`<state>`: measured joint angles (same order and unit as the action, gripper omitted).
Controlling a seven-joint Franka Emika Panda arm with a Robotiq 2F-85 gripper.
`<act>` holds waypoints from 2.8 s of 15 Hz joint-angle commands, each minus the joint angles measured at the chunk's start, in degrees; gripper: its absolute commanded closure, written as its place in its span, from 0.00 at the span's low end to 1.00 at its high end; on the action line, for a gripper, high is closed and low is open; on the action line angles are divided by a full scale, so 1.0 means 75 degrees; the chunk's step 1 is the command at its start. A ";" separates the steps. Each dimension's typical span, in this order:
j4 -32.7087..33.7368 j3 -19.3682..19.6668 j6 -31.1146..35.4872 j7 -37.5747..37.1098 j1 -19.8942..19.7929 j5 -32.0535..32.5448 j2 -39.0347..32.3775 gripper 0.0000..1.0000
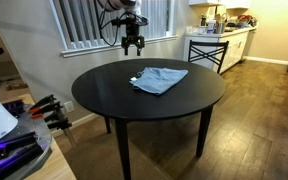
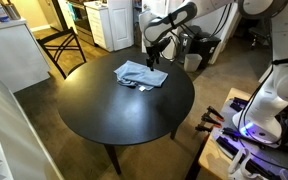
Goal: Use the blue towel to wipe the table.
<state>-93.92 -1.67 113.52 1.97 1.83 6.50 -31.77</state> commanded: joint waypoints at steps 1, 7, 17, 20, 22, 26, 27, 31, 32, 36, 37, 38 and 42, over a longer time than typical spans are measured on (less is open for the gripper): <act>0.1119 -0.0195 -0.0305 0.0749 -0.0320 -0.0660 -0.0865 0.00; 0.1330 -0.0298 -0.0035 0.1515 -0.0409 -0.0881 -0.1008 0.00; 0.1215 -0.0244 0.0864 0.1248 -0.0337 -0.0868 -0.1021 0.00; 0.1671 -0.0238 0.1758 0.1077 -0.0361 -0.0947 -0.1725 0.00; 0.1952 -0.0210 0.2144 0.1035 -0.0381 -0.0921 -0.2185 0.00; 0.3129 -0.0124 0.2738 0.0916 -0.0544 -0.0994 -0.3433 0.00; 0.3506 -0.0052 0.2868 0.0822 -0.0554 -0.0959 -0.3778 0.00; 0.4960 0.0179 0.2787 0.0401 -0.0571 -0.0902 -0.4929 0.00; 0.5280 0.0240 0.2718 0.0308 -0.0553 -0.0870 -0.5164 0.00; 0.6255 0.0302 0.2332 0.0177 -0.0565 -0.0845 -0.5853 0.25; 0.6436 0.0274 0.2242 0.0236 -0.0576 -0.0848 -0.5965 0.27; 0.6611 0.0239 0.2157 0.0277 -0.0586 -0.0866 -0.6047 0.33; 0.7304 0.0201 0.1683 0.0306 -0.0606 -0.0897 -0.6340 0.60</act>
<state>-44.27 0.32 128.73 4.37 -2.41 0.04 -76.37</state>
